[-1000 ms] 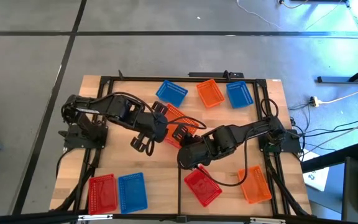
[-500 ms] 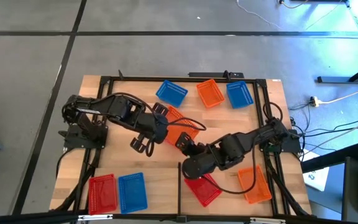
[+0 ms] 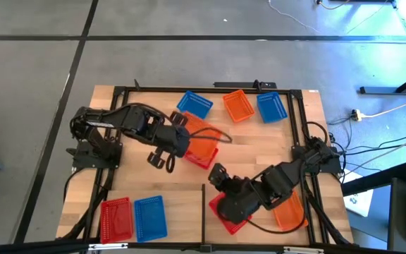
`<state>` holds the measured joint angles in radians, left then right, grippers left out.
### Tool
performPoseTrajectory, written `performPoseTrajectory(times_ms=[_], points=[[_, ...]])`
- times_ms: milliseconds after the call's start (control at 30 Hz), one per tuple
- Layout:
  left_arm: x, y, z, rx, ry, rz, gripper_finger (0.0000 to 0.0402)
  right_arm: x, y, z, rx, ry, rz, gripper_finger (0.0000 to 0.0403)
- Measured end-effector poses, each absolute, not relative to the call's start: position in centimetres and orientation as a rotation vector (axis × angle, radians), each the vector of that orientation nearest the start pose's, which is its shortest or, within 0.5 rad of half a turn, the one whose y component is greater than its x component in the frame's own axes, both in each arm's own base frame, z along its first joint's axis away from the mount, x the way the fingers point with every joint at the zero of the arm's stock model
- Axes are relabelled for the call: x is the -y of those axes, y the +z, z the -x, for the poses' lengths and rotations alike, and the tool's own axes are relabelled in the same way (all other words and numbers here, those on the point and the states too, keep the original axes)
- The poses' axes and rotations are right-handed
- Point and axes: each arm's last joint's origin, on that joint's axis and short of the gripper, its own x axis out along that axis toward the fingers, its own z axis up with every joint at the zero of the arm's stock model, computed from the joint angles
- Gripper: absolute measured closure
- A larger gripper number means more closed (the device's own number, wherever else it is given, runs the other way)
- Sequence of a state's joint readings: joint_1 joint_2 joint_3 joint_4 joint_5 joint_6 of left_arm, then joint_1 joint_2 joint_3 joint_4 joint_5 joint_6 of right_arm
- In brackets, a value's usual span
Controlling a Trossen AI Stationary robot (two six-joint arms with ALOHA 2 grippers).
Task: Stack baskets on shelf by color
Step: Put the middle orange bin on the shelf
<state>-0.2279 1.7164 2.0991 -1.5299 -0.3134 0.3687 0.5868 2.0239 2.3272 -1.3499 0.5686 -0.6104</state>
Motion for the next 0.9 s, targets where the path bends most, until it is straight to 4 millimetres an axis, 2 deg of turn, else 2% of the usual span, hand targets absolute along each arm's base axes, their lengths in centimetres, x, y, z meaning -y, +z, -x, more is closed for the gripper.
performPoseTrajectory(times_ms=[233, 500, 633, 900], points=[[6.0, 42.3, -29.3, -1.16, -0.177, -0.619, 0.0401, -22.5, 39.4, -32.7, -0.84, 0.279, 1.059, 0.028], [6.7, 42.9, -28.3, -1.118, -0.334, -0.514, 0.0401, -24.1, 41.4, -29.5, -0.758, 0.275, 0.921, 0.028], [7.7, 43.5, -27.3, -1.086, -0.432, -0.469, 0.0401, -24.5, 42.9, -27.8, -0.7, 0.272, 0.839, 0.028], [10.7, 43.2, -26.5, -1.081, -0.584, -0.443, 0.0401, -24.4, 44.9, -25.4, -0.634, 0.278, 0.725, 0.028]])
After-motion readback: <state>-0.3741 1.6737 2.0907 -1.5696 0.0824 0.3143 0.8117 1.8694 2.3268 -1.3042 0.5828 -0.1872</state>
